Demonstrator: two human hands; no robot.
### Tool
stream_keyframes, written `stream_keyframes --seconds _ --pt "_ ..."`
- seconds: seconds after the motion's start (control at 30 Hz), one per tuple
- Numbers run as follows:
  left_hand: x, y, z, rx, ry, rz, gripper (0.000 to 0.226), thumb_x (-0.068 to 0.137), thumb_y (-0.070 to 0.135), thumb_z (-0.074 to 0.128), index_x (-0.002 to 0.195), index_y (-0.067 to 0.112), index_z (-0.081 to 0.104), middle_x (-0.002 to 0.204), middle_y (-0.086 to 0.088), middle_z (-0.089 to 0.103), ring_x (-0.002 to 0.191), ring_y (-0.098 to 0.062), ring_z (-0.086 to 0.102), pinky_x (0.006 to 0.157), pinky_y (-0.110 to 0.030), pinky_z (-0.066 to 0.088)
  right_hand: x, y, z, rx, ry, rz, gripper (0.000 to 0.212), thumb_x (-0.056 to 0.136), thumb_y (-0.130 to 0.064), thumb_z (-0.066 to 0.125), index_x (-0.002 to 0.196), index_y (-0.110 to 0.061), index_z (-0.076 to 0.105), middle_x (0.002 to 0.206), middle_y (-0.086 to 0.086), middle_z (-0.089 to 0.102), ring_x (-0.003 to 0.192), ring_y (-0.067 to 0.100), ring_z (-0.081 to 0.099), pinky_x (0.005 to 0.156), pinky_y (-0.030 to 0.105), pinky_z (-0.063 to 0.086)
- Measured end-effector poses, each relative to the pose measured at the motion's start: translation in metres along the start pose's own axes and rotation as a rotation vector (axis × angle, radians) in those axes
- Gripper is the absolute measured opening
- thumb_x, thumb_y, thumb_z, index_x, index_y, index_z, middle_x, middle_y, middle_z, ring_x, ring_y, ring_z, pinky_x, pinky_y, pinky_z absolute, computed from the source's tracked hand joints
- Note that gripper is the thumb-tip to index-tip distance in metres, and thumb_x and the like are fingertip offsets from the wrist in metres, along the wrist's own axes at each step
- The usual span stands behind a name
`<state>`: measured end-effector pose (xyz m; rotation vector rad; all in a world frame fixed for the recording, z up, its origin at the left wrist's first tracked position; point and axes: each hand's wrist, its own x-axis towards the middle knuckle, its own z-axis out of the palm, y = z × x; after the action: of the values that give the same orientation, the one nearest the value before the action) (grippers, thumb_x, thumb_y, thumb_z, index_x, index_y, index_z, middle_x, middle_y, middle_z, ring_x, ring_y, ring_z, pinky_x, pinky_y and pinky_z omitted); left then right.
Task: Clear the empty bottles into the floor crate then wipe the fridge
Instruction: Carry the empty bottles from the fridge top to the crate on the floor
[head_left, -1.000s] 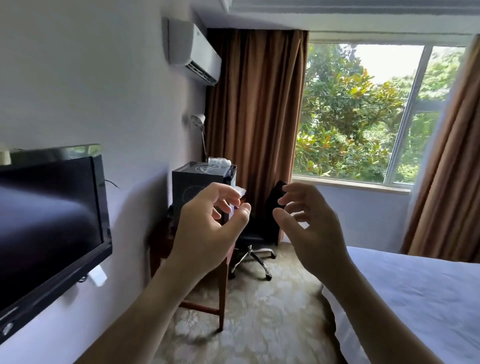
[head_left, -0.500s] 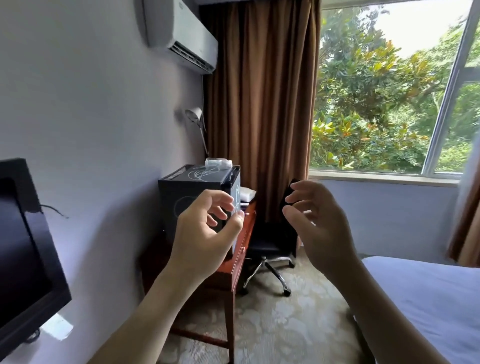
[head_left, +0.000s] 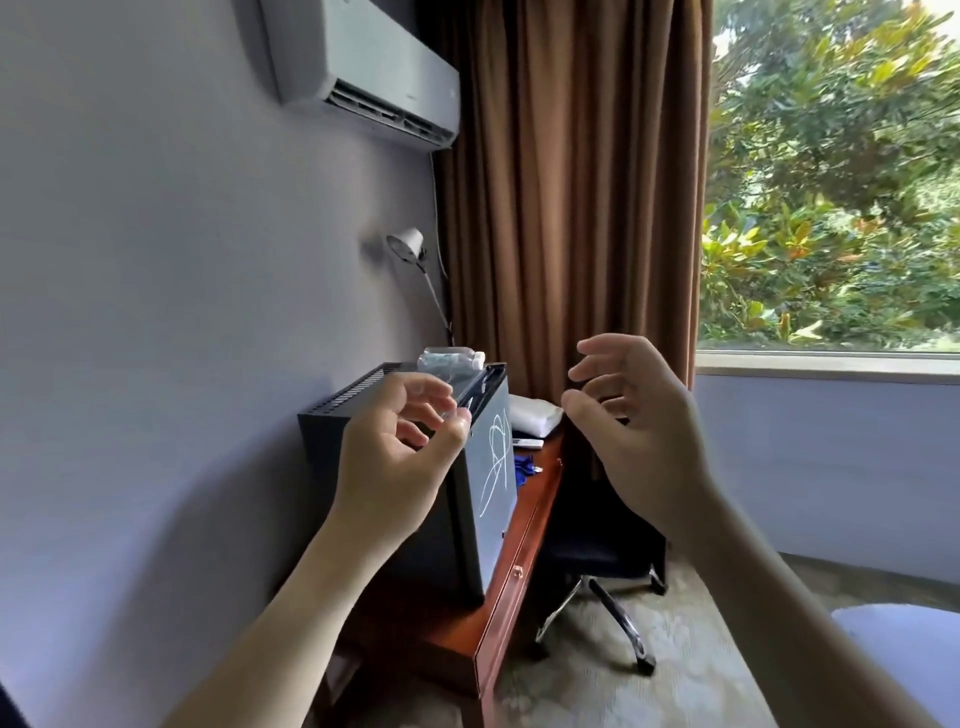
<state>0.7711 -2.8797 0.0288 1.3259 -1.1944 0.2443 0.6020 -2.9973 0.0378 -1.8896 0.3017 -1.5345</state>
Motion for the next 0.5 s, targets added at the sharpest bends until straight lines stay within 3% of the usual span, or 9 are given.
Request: stream_keyframes --seconds 0.23,0.4,0.5 --pt "0.056 -0.101 0.055 0.021 -0.01 -0.02 0.02 0.077 0.044 0.064 0.093 0.032 0.064 0.09 0.006 0.068 0.08 -0.011 0.065 0.071 -0.023 0.049 0.064 0.109 0.022 -0.004 -0.022 0.05 0.035 0.083 0.0 0.071 0.107 -0.023 0.061 0.091 -0.008 0.067 0.073 0.008 0.064 0.065 0.019 0.052" --pt "0.125 -0.185 0.093 0.031 0.013 -0.013 0.019 0.077 0.043 0.063 0.091 0.03 0.063 0.089 0.014 0.068 0.078 -0.008 0.065 0.07 -0.017 0.048 0.128 0.204 0.06 0.004 -0.078 0.07 0.034 0.083 0.001 0.07 0.107 -0.022 0.061 0.089 -0.011 0.066 0.071 0.005 0.061 0.064 0.017 0.048" --pt "0.175 -0.24 0.109 0.05 0.045 -0.06 0.017 0.077 0.046 0.063 0.09 0.035 0.062 0.089 0.016 0.068 0.08 -0.011 0.065 0.075 -0.029 0.051 0.179 0.261 0.088 -0.001 -0.095 0.096 0.032 0.083 0.0 0.07 0.107 -0.021 0.061 0.087 -0.011 0.065 0.072 0.004 0.06 0.064 0.014 0.046"
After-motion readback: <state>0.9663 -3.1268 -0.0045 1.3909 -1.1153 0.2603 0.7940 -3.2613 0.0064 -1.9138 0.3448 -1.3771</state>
